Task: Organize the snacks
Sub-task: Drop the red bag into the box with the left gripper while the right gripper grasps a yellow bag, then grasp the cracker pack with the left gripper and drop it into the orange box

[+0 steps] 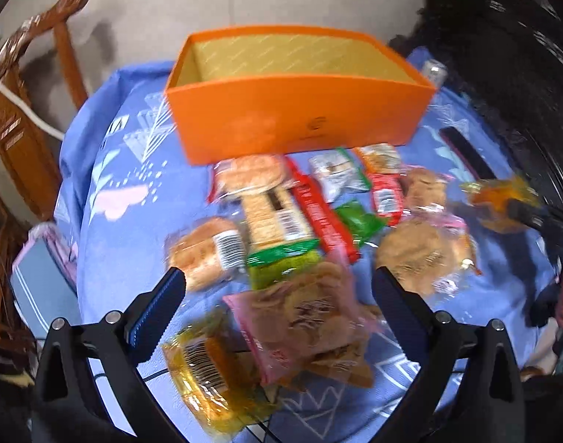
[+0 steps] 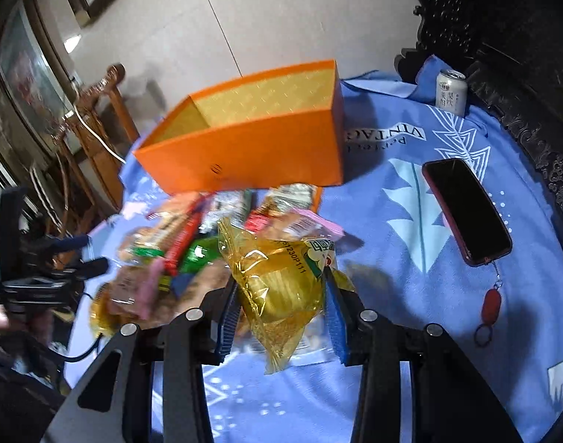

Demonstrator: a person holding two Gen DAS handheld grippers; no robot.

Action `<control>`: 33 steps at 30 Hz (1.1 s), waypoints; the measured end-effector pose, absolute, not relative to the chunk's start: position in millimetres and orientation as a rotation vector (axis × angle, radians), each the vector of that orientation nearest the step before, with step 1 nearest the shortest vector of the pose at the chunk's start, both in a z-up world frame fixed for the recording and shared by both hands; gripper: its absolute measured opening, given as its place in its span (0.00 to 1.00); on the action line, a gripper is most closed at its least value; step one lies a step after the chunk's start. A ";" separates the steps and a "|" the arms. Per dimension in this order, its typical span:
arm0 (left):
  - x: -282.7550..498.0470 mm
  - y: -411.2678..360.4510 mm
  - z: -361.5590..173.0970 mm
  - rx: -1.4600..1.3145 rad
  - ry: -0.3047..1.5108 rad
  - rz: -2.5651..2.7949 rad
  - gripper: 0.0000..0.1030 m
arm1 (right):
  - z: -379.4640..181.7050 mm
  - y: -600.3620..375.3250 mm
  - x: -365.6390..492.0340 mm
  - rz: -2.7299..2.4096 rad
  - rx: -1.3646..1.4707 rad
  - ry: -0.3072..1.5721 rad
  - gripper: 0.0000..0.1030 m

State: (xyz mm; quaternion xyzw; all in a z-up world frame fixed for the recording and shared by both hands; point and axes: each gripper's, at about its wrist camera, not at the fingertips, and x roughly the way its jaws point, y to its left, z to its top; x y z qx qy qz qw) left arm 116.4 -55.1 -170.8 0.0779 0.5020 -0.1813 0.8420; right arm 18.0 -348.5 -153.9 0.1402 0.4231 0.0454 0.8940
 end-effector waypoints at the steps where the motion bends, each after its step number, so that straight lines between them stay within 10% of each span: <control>1: 121.5 -53.6 -173.9 0.146 1.074 -0.376 0.96 | -152.4 -346.8 17.7 0.099 0.302 0.876 0.40; 14: 200.5 -96.7 -230.0 0.134 1.231 -0.312 0.92 | -146.0 -342.0 16.6 0.090 0.357 0.859 0.41; 19: 210.2 -94.0 -233.8 0.128 1.251 -0.284 0.46 | -147.6 -348.2 13.1 0.066 0.378 0.856 0.41; 33: 200.0 -94.1 -245.1 0.083 1.300 -0.310 0.45 | -142.4 -347.5 14.3 0.074 0.374 0.838 0.41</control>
